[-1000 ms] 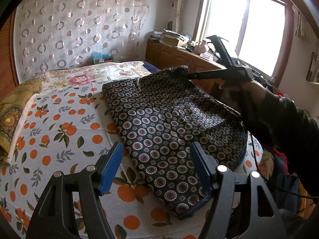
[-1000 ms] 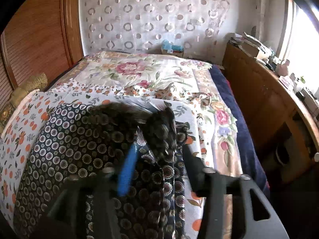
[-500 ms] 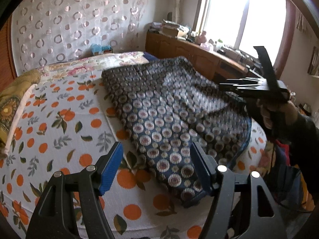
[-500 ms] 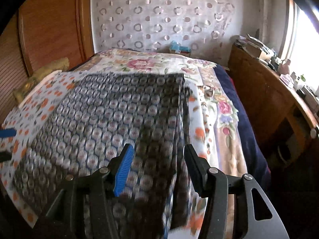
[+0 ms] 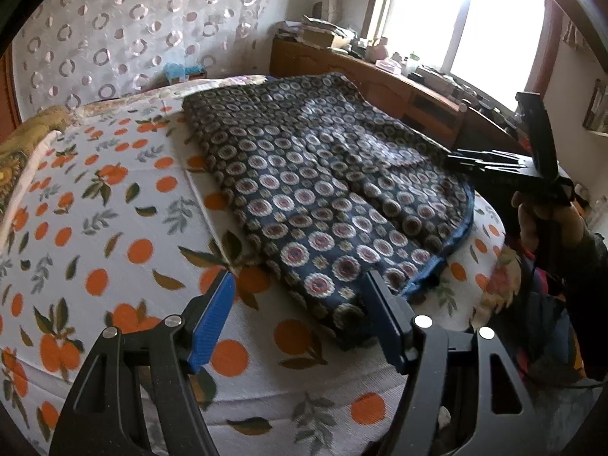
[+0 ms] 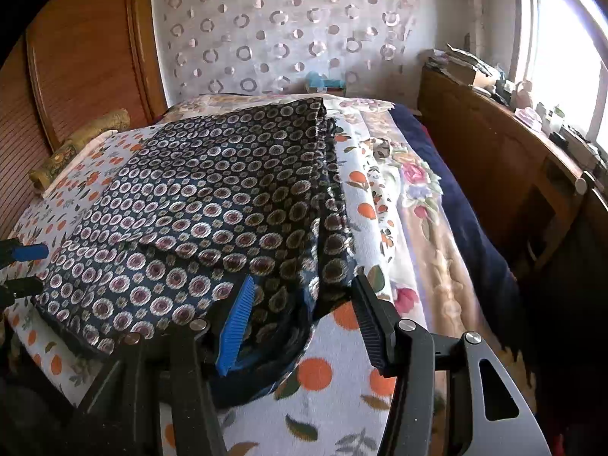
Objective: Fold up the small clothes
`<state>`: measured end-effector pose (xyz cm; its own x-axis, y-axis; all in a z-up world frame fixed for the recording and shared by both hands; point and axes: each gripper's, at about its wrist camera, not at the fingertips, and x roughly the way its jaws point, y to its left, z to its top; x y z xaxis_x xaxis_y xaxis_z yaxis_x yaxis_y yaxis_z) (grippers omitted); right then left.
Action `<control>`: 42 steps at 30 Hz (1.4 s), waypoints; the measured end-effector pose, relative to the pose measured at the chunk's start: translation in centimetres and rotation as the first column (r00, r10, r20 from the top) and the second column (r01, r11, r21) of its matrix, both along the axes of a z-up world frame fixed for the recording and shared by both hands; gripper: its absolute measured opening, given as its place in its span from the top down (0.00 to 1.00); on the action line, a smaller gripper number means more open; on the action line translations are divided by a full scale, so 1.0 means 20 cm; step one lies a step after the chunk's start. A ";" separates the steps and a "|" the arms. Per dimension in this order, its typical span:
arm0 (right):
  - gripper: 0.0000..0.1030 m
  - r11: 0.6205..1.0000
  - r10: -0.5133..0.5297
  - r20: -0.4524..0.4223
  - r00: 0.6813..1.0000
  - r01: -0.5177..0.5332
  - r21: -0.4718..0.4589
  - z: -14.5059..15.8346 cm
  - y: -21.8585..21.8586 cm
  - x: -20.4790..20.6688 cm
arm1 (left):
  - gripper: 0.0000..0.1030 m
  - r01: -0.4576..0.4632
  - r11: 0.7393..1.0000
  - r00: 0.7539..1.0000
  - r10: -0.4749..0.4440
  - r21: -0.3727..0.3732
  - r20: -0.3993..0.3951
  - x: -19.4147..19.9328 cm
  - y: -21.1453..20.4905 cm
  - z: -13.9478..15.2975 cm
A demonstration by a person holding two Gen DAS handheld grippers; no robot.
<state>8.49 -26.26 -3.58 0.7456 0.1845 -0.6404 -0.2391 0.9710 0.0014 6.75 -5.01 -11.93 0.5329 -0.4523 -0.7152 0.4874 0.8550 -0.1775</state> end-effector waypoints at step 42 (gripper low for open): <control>0.42 0.958 0.276 0.022 0.961 -0.273 -0.089 0.09 0.38 -0.39 | 0.97 0.059 0.988 0.989 -0.038 -0.145 0.142 0.13 -0.13 0.37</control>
<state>0.65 -18.69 -1.83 0.6954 0.3314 -0.6377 -0.4949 0.8642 -0.0906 9.25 -7.67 -4.43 0.5968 -0.5758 -0.5589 0.5567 0.7987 -0.2284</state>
